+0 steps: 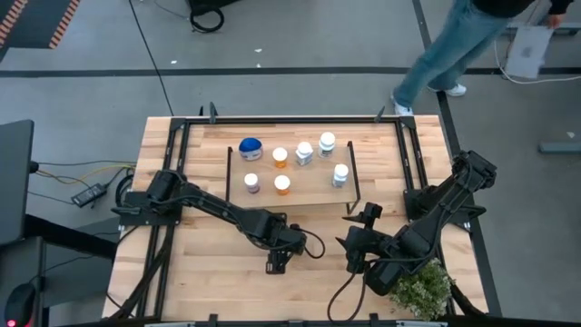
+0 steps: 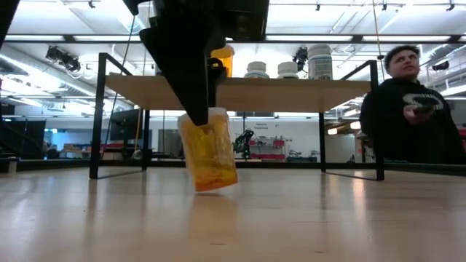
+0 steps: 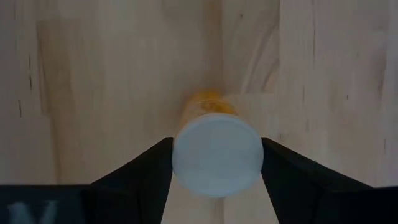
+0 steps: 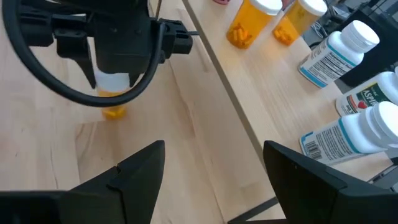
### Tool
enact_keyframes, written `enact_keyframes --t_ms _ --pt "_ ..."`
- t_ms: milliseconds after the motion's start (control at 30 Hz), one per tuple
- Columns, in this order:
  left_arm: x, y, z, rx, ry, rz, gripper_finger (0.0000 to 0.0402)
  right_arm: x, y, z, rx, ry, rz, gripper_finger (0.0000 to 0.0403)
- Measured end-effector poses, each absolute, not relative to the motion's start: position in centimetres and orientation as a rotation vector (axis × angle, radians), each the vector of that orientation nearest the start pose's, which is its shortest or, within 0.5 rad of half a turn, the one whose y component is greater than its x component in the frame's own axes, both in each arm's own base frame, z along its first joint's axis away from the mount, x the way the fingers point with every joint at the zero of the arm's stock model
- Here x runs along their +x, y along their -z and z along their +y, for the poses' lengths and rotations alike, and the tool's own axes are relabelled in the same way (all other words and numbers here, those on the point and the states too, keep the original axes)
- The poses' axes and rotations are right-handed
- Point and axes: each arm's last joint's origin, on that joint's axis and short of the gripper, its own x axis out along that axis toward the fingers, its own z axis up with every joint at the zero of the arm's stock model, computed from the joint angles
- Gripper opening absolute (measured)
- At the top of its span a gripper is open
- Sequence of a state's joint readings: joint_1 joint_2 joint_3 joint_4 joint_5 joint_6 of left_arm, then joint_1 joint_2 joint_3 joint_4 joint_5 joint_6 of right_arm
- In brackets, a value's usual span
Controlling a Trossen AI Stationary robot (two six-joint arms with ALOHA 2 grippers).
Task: Pick and place medicine bottles onto shelf by color
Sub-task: Put the orange medicine bottle on the shelf
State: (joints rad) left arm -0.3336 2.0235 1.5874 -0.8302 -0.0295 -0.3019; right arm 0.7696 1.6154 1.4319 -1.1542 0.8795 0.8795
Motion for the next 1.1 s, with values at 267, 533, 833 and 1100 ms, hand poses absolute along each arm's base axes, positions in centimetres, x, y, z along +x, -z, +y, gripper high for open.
enact_keyframes --t_ms 267,533,833,1100 --pt "38.9 -20.0 -13.6 -0.018 0.054 1.265 0.0261 23.4 -29.8 19.5 -0.164 0.451 0.749 0.028" --pt "38.6 -20.0 -13.5 -0.013 0.048 1.299 0.0303 23.4 -29.8 19.5 -0.169 0.45 0.749 0.028" --pt "39.4 -25.8 -13.9 -0.004 0.075 1.248 0.0301 23.4 -29.8 19.5 -0.191 0.464 0.725 0.028" --pt "38.1 -27.6 -15.6 0.183 0.043 1.208 0.0273 23.2 -29.8 19.7 -0.189 0.452 0.729 0.028"
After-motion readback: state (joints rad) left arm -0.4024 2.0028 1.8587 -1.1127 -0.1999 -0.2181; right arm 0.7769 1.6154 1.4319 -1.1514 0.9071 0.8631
